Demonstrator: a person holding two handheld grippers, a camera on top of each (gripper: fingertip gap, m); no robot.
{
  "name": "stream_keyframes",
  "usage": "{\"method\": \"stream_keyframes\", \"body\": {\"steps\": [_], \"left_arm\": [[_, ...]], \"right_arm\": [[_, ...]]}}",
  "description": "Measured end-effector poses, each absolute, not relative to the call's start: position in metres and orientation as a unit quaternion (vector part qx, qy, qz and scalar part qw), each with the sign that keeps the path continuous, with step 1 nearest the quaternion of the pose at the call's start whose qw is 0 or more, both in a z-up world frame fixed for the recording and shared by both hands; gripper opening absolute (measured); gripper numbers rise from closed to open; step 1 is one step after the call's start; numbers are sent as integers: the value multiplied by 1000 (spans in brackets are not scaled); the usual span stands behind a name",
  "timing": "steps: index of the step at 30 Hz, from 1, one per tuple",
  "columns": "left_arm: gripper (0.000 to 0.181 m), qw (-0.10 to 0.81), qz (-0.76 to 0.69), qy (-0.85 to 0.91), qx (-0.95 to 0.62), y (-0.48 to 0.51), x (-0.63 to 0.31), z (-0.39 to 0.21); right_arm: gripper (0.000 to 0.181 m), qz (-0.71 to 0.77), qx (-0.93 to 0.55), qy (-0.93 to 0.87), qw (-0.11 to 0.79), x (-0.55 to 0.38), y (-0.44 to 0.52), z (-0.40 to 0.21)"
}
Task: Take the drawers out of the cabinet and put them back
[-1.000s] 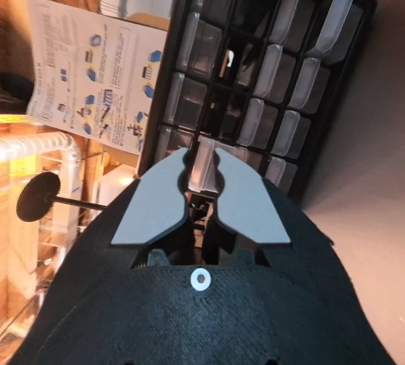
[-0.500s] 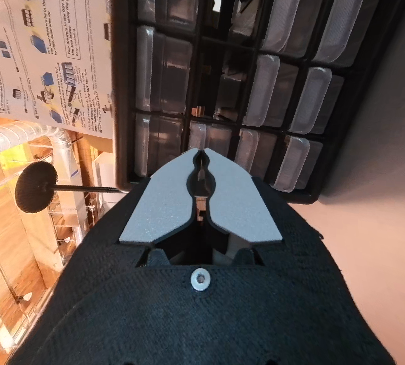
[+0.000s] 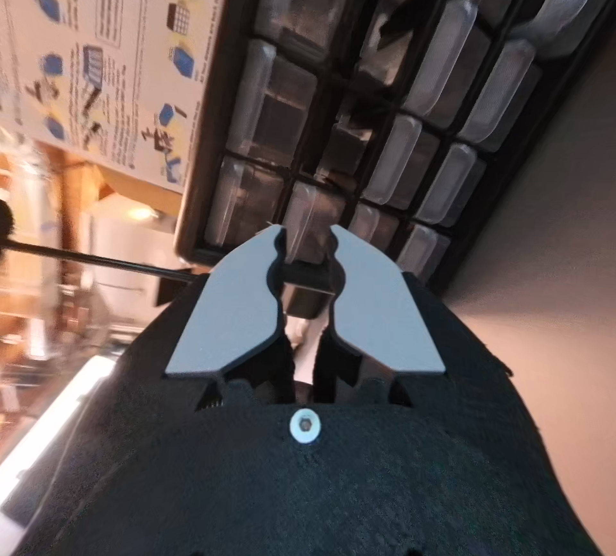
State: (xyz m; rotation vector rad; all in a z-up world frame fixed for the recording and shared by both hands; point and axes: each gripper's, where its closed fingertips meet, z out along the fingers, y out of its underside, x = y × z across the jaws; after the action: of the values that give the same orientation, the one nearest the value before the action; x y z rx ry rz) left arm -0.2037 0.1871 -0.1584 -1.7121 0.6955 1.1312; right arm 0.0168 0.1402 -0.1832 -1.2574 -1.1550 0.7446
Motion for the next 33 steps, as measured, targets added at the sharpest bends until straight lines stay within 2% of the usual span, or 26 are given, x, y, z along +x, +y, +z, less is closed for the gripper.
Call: {"method": "stream_keyframes", "body": {"steps": [2,6,11,12,15,16,18,20,24,29,31,33], "left_arm": [[36,510,387,247,-728,167,-186,-154],[40,573,257,212,-749,117,-153,-140],[43,589,211,186,-757,53,-158,-133],[43,591,202,177,-761,42,-162,-133],[43,596,188,151,-766,20,-170,-136],[43,596,194,148,-765,15,-172,-136],[43,593,209,146,-764,7,-173,-139],[43,589,216,147,-765,1,-173,-142],[43,593,204,138,-766,-6,-177,-146],[43,586,221,136,-767,-11,-182,-146],[43,575,230,138,-773,-21,-186,-145],[45,564,238,130,-780,-39,-200,-141]], "right_arm": [[82,322,-541,-498,597,17,140,-183],[82,320,-542,-504,591,15,139,-187],[80,320,-549,-505,584,13,141,-187],[70,323,-553,-494,588,11,148,-178],[9,333,-558,-444,617,-5,184,-116],[0,344,-560,-429,620,-14,200,-91],[0,344,-573,-440,600,-42,233,-62],[0,317,-606,-451,573,-66,271,-58],[0,266,-667,-475,508,-86,314,-85],[2,246,-628,-475,565,-79,303,-74],[14,297,-599,-466,579,-69,264,-68],[31,325,-586,-490,558,-54,218,-88]]}}
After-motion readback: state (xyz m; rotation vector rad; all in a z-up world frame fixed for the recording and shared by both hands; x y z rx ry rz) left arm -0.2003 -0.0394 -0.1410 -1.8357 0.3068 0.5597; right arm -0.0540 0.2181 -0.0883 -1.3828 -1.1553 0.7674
